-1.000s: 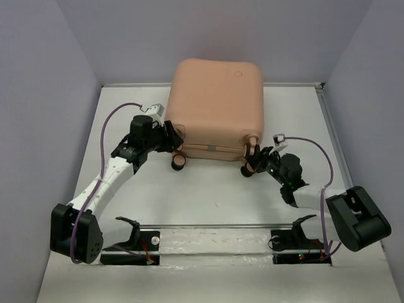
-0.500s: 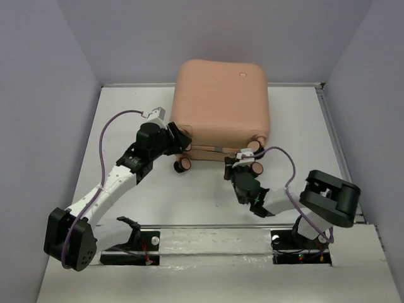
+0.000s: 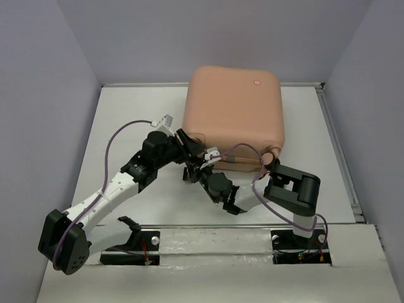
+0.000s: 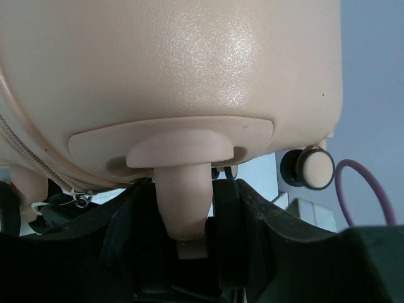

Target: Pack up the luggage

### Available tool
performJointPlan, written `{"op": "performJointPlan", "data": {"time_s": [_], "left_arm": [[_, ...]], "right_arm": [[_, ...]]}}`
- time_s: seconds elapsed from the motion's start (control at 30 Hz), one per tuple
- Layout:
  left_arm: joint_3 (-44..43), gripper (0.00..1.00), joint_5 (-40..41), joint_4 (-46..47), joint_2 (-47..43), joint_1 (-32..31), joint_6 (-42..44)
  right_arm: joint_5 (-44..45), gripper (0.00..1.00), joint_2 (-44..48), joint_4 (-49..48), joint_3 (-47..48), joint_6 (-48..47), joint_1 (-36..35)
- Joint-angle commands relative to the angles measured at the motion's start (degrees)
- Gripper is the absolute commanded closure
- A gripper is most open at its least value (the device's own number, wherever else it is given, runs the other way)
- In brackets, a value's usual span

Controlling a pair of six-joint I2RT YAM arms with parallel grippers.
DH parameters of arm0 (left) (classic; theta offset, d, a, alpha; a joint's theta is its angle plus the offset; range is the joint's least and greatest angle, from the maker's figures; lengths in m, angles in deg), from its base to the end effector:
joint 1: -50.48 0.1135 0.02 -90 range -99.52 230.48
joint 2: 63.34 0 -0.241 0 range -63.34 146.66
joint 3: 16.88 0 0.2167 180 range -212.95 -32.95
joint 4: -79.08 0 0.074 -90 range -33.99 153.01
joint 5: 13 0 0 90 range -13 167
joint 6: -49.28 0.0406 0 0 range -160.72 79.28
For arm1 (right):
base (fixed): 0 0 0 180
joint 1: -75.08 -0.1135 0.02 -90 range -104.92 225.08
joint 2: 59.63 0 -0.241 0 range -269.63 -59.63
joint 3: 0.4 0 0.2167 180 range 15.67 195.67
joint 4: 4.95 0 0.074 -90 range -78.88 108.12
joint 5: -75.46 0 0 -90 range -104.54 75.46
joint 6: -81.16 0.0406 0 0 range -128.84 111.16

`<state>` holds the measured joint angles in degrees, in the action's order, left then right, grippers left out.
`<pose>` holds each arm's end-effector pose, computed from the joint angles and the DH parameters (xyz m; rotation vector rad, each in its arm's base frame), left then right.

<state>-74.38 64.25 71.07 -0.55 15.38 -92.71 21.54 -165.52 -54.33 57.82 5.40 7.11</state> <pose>0.1880 -0.1431 0.2817 -0.1179 1.9879 -1.2419 0.1492 0.3050 0.1883 -0.2290 1.5665 0.6483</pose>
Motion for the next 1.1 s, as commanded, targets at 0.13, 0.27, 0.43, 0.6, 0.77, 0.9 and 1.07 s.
{"op": "performJointPlan", "data": {"time_s": [0.13, 0.27, 0.43, 0.6, 0.77, 0.9, 1.07], "left_arm": [[3.97, 0.94, -13.35, 29.72, -10.57, -3.58, -12.16], [8.64, 0.94, -10.54, 33.95, -13.65, -4.28, -16.13], [13.47, 0.94, -7.38, 33.43, -15.59, -4.46, -15.34], [17.08, 0.71, -6.67, 37.38, -13.83, -4.37, -15.34], [18.4, 0.33, -7.37, 41.25, -11.64, -4.37, -14.9], [18.49, 0.21, -8.16, 41.25, -10.76, -4.37, -13.67], [19.19, 0.2, -8.34, 41.43, -10.14, -4.37, -13.4]], "right_arm": [[-25.01, 0.93, -12.14, -29.2, 11.71, 21.18, -2.52], [-22.46, 0.93, -13.91, -32.81, 11.04, 24.6, -2.52], [-18.77, 0.35, 1.09, -26.86, -6.61, 20.21, -2.52], [-15.87, 0.11, 22.8, 12.12, -17.54, 23.02, -2.52], [-11.73, 0.06, 37.92, 36.24, -15.35, 20.23, -2.52], [-10.5, 0.04, 38.39, 40.22, -10.0, 13.91, -2.52], [-8.75, 0.04, 33.65, 41.81, -0.07, 8.27, -2.0]]}}
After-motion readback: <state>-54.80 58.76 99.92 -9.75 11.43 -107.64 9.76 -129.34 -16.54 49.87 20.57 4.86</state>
